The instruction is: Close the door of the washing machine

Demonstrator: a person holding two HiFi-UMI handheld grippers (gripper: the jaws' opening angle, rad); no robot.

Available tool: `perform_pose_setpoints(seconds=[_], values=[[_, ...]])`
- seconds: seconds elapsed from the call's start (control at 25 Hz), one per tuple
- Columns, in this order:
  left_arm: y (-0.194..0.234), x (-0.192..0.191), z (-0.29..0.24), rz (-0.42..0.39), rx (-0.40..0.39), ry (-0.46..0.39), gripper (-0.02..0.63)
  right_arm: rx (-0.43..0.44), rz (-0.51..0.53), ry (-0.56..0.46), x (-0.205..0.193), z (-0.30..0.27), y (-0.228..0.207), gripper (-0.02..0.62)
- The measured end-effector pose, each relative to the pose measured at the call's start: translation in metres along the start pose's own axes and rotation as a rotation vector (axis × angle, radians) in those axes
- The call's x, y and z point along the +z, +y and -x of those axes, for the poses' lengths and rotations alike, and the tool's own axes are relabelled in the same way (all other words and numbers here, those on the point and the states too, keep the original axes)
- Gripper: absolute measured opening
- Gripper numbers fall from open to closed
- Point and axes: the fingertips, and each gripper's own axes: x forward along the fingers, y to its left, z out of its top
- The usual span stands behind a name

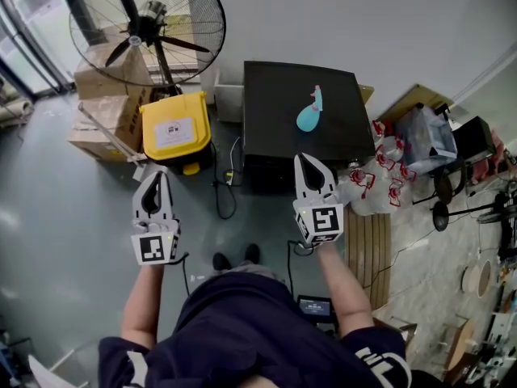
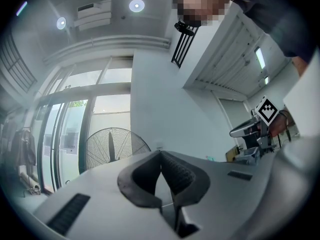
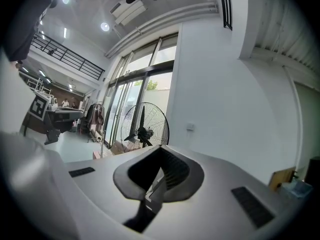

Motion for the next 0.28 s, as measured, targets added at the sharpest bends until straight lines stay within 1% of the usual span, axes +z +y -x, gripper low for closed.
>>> perform_pose_setpoints(seconds=[0.28], values=[[0.0003,-0.0026,0.0006,0.004,0.001,0.010,0.024,0.000,0.002,0.002,0.0006,-0.0002,0.0004,0.018]])
